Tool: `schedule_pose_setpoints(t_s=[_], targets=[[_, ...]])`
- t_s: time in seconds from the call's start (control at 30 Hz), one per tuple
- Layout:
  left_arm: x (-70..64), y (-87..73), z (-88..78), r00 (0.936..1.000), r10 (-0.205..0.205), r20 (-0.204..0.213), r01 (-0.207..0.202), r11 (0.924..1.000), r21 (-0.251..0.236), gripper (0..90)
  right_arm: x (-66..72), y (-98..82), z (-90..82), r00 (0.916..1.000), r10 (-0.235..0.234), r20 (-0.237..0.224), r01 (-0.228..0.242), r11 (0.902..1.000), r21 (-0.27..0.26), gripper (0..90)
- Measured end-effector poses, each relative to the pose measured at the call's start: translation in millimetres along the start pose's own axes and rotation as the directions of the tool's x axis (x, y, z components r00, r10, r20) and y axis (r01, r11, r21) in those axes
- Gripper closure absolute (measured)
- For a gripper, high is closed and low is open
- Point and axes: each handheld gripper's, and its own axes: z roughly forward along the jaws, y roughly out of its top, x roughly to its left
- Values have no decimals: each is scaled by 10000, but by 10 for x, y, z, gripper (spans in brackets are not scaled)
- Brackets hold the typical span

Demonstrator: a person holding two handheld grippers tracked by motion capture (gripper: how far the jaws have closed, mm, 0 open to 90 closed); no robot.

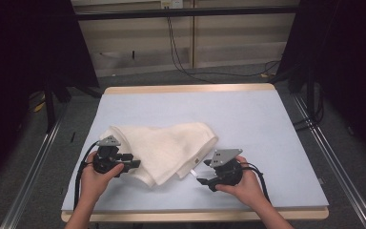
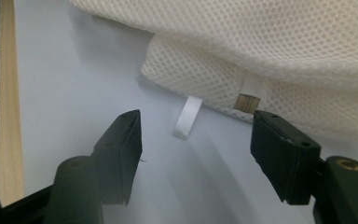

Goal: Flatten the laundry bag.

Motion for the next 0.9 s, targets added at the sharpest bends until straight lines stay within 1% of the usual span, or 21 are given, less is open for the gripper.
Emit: schedule_pose_setpoints(t_s=[0.03, 0.07, 0.1, 0.2, 0.23, 0.27, 0.3, 0.33, 0.37, 0.43, 0.5, 0.57, 0.6, 0.67, 0.7, 0.73, 0.77, 0.83, 0.87, 0.9], targets=[[-3, 16, 3, 10000, -33, 53, 33, 10000, 31, 557, 5, 8, 10, 10000, 30, -5, -30, 10000, -21, 338], [-9, 26, 10, 10000, -28, 28, 29, 10000, -32, 560, 4, 15, 20, 10000, 4, -80, -4, 10000, 3, 338], [-9, 26, 10, 10000, -28, 28, 29, 10000, -32, 581, 4, 15, 20, 10000, 4, -80, -4, 10000, 3, 338], [-12, 42, 16, 10000, -85, 36, 85, 10000, 0, 594, 12, 46, 57, 9998, 56, -190, -57, 10000, -39, 336], [-4, 50, 16, 9999, -146, 62, 146, 9999, -62, 601, 19, 81, 97, 9996, -18, -293, 16, 10000, -94, 323], [-3, 57, 17, 9999, -159, 42, 160, 9998, -87, 602, 31, 103, 122, 9996, -13, -295, 10, 9999, -113, 321], [-6, 63, 23, 9997, -223, 62, 224, 9997, -122, 603, 35, 125, 155, 9989, -163, -430, 160, 9998, -92, 321], [-7, 72, 28, 9997, -214, 77, 215, 9997, -113, 608, 46, 145, 189, 9983, -246, -537, 244, 9997, -42, 324], [-7, 82, 37, 9998, -181, 56, 181, 9998, -111, 609, 53, 164, 228, 9973, -425, -603, 427, 9991, 20, 337], [-12, 99, 63, 9998, -185, 115, 186, 9998, -63, 613, 70, 194, 304, 9961, -547, -687, 551, 9985, 46, 348], [-9, 114, 89, 9998, -129, 179, 129, 9999, 12, 615, 59, 204, 369, 9966, -431, -706, 432, 9991, -1, 345], [-10, 122, 105, 9997, -201, 120, 201, 9998, -25, 618, 42, 213, 422, 9983, -419, -416, 422, 9991, 41, 313], [-6, 125, 107, 9997, -197, 106, 197, 9998, -25, 618, 39, 221, 441, 9988, -377, -313, 378, 9993, 47, 314], [3, 125, 100, 9998, -195, 89, 194, 9998, 13, 618, 37, 242, 480, 9986, -449, -275, 450, 9990, 33, 315], [4, 124, 95, 9998, -208, 35, 208, 9998, -4, 619, 37, 253, 504, 9988, -411, -273, 414, 9991, 105, 322], [5, 122, 93, 9997, -239, 81, 240, 9997, -50, 618, 35, 263, 527, 9985, -462, -305, 468, 9987, 204, 323], [5, 122, 85, 9997, -231, 29, 231, 9997, -59, 618, 37, 275, 554, 9982, -513, -304, 520, 9984, 239, 334], [4, 118, 75, 9997, -232, 9, 232, 9997, -55, 618, 45, 286, 600, 9977, -656, -184, 663, 9968, 438, 405], [9, 116, 71, 9998, -181, 59, 182, 9998, -19, 618, 47, 286, 622, 9976, -660, -201, 671, 9960, 584, 431], [8, 115, 69, 9998, -184, 39, 184, 9998, -15, 617, 41, 288, 635, 9984, -519, -237, 531, 9971, 549, 465]])
